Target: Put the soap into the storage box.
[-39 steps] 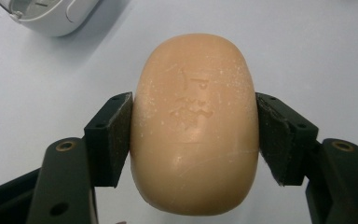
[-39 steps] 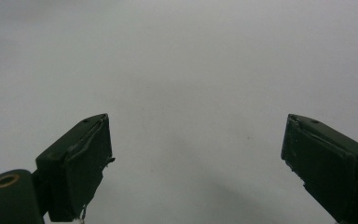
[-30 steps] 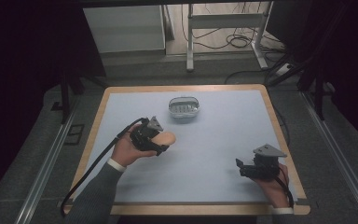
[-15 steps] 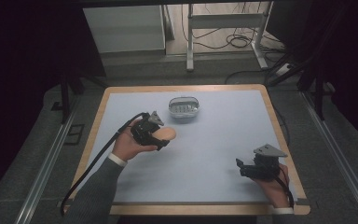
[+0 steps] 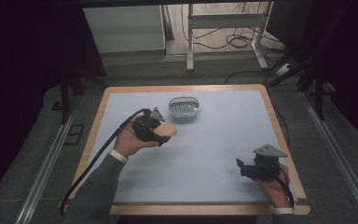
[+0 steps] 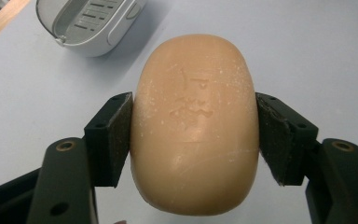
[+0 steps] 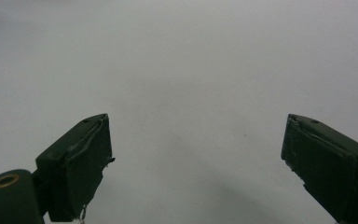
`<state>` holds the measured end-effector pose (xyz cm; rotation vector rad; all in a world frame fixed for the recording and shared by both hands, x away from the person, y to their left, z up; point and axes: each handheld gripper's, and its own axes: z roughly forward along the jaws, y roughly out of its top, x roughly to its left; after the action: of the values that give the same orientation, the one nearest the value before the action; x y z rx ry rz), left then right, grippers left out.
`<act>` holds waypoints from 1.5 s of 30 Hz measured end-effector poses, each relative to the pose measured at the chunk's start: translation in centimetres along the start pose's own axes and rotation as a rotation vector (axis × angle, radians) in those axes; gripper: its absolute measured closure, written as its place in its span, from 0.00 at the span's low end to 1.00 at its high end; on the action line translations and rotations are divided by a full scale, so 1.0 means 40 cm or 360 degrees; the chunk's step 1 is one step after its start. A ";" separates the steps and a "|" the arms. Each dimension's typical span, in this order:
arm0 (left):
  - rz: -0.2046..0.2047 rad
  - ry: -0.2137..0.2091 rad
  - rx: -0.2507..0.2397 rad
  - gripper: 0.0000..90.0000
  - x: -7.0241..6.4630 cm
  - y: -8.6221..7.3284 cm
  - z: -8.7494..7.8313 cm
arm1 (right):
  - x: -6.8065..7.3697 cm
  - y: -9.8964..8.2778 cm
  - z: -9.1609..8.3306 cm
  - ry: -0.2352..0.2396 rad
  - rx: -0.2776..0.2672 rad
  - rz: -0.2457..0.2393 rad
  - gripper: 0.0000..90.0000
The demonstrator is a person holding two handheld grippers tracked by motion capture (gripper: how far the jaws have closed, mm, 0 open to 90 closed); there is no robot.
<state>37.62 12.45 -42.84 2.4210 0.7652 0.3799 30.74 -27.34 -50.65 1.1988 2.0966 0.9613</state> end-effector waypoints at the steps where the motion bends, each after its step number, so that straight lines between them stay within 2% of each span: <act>1: -0.0010 -0.0001 -0.0001 0.37 0.001 0.000 0.001 | 0.000 0.000 0.000 0.0000 0.0001 0.0001 0.09; 14: -0.0058 0.0015 0.0002 0.37 0.039 0.001 0.009 | 0.000 -0.001 0.004 0.0000 0.0009 -0.0005 0.09; 30: -0.0059 0.0063 0.0002 0.37 0.069 0.032 0.009 | 0.000 -0.002 0.004 -0.0005 0.0011 0.0001 0.09; 42: -0.0075 0.0056 -0.0036 0.37 0.089 0.055 0.010 | 0.001 -0.001 0.001 -0.0008 0.0001 -0.0005 0.09; 45: -0.0072 0.0070 -0.0023 0.37 0.094 0.057 0.012 | 0.001 -0.001 0.001 -0.0010 -0.0004 -0.0007 0.09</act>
<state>41.81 12.93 -41.51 2.3849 0.8320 0.4203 30.72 -27.31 -50.69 1.1943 2.0917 0.9569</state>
